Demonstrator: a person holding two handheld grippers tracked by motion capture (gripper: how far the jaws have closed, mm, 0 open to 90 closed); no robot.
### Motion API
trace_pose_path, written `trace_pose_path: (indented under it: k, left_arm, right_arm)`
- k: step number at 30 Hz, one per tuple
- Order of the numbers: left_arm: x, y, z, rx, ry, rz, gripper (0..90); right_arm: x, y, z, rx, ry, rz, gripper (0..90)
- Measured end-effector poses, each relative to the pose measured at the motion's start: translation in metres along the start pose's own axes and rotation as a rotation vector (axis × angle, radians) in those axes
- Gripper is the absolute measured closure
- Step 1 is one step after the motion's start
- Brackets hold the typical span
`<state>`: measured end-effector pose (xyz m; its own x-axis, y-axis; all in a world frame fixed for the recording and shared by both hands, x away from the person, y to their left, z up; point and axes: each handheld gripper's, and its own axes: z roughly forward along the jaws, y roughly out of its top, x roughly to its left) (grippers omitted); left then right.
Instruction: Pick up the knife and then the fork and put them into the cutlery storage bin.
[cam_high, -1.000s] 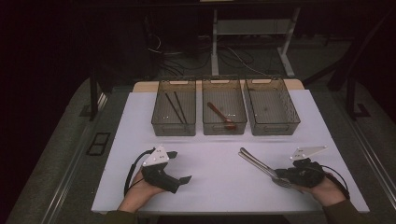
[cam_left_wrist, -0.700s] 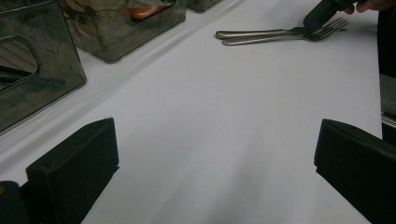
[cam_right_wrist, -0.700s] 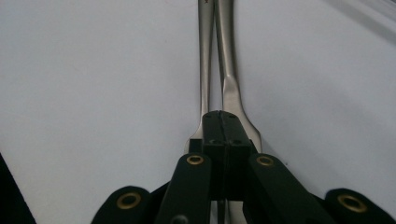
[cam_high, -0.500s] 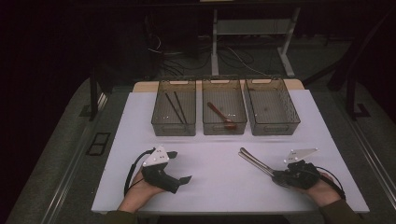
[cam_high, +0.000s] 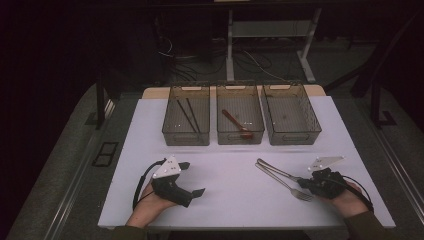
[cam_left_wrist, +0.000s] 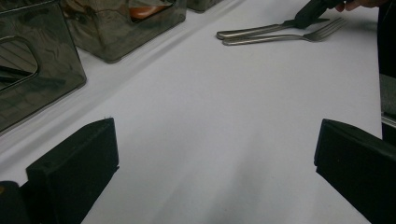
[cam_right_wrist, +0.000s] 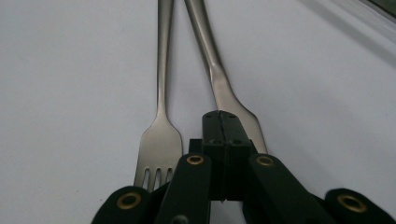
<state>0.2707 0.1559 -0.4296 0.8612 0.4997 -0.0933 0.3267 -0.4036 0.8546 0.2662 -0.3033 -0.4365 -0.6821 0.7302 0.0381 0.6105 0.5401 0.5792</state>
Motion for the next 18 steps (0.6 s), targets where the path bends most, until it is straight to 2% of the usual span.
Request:
trace_pose_path:
  k: [2,4,7,10,12,18]
  left_arm:
    - [0.0,0.0,0.0,-0.002,0.0,-0.003,0.0]
    - [0.0,0.0,0.0,-0.001,0.0,-0.004,0.0]
    - [0.0,0.0,0.0,0.001,-0.002,-0.003,0.0]
    - [0.0,0.0,0.001,0.002,-0.001,-0.002,0.0]
    - [-0.001,0.0,0.0,-0.002,-0.001,-0.002,0.0]
    - [0.0,-0.001,0.001,-0.001,-0.003,-0.009,0.0]
  right_arm:
    - [-0.002,0.0,-0.004,-0.015,0.03,0.023,82.6]
    - [-0.003,0.001,-0.008,-0.041,0.05,0.044,70.5]
    - [-0.006,0.002,-0.012,-0.071,0.064,0.059,55.4]
    - [-0.011,0.004,-0.015,-0.069,0.093,0.086,47.6]
    - [-0.013,0.005,-0.016,-0.072,0.075,0.097,45.3]
    - [-0.018,0.006,-0.017,-0.056,0.082,0.102,36.6]
